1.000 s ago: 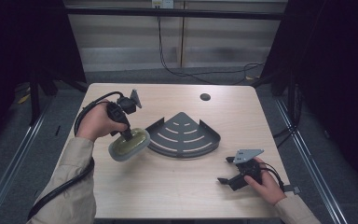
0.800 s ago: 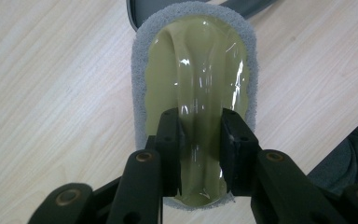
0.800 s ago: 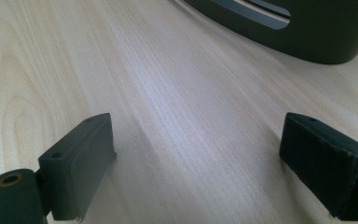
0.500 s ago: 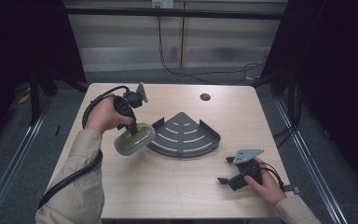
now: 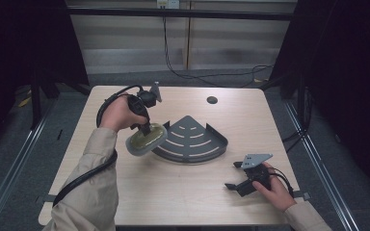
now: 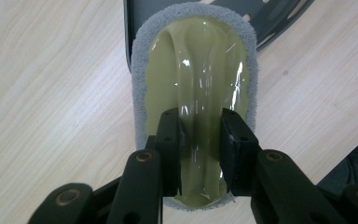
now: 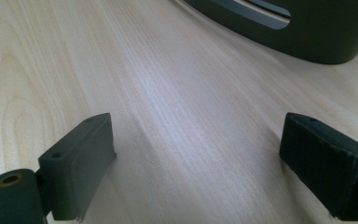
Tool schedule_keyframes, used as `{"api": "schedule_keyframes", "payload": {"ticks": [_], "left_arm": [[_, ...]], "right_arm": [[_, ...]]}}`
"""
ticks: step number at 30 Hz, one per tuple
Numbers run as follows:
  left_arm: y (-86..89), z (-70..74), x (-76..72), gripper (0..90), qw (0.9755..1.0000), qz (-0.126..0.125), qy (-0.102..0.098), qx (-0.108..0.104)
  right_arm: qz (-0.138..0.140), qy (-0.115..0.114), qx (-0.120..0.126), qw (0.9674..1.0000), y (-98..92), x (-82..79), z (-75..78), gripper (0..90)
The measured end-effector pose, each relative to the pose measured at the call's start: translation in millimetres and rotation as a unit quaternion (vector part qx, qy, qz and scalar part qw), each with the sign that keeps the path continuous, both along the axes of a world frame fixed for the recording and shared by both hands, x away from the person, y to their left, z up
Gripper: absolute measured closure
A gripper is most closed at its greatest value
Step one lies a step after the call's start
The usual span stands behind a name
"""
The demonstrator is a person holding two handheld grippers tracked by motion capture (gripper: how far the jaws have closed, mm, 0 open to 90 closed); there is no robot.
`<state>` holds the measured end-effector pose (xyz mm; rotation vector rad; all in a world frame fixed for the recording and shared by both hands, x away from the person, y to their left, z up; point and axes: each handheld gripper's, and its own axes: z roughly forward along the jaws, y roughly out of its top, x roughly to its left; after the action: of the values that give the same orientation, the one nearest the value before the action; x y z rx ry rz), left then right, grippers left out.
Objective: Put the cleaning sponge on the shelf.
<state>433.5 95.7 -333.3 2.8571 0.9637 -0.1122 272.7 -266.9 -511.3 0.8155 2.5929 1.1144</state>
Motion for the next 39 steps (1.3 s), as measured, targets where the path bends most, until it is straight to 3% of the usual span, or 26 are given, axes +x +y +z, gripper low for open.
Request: {"api": "schedule_keyframes", "payload": {"ticks": [18,39], "left_arm": [[-24.0,-1.0,12.2,71.4,0.9999,0.002,-0.013,-0.001],[-53.7,-5.1,25.5,71.4,0.9999,0.000,-0.014,-0.008]], "right_arm": [[0.000,0.000,0.000,1.0000,0.0,0.0,0.0,9.6],[-0.001,0.000,0.000,1.0000,0.0,-0.1,0.0,9.6]]}}
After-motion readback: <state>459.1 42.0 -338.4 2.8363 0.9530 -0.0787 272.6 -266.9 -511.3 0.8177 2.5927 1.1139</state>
